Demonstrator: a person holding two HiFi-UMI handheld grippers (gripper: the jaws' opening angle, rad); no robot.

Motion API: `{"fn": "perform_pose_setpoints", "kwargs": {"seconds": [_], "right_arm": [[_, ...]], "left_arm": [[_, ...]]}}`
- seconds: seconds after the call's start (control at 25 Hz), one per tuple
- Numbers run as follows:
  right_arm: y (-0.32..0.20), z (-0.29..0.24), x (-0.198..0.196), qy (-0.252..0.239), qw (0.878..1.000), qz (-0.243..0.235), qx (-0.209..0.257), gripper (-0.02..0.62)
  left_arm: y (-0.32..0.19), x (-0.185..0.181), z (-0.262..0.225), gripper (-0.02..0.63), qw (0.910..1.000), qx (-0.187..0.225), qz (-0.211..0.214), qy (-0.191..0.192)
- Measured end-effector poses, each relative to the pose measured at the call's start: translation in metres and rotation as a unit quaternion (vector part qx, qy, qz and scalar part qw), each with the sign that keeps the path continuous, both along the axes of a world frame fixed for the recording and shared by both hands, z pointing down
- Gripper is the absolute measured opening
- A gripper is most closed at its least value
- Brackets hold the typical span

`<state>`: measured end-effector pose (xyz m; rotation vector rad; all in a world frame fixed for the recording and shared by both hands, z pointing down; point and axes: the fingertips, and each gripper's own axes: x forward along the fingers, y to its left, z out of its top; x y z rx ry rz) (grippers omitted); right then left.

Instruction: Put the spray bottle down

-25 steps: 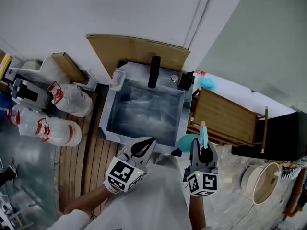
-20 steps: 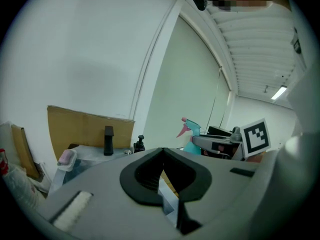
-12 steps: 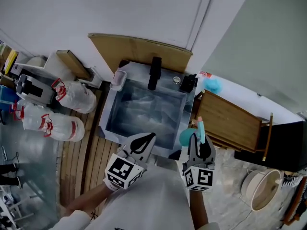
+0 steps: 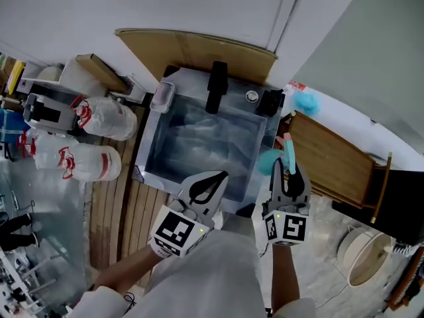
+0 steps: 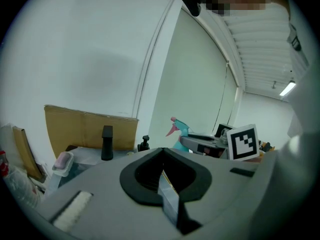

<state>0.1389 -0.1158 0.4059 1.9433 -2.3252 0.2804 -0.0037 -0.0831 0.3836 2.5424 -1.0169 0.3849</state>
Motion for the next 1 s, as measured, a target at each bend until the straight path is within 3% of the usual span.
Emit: {"fn": "perform_pose_setpoints", "kwargs": {"seconds": [0.52, 1.0], "right_arm": [[-0.083, 0.06, 0.025, -0.004, 1.0, 0.0, 0.011, 0.126], [-0.099, 0.1, 0.023, 0.011, 1.0, -0.007, 0.024, 0.126]], "left_arm": [[-0.045, 0.014, 0.056, 0.005, 0.9988, -0.028, -0.04, -0.005], [-0.047, 0.01, 0.105, 0.003, 0.997, -0.054, -0.053, -0.018]]}}
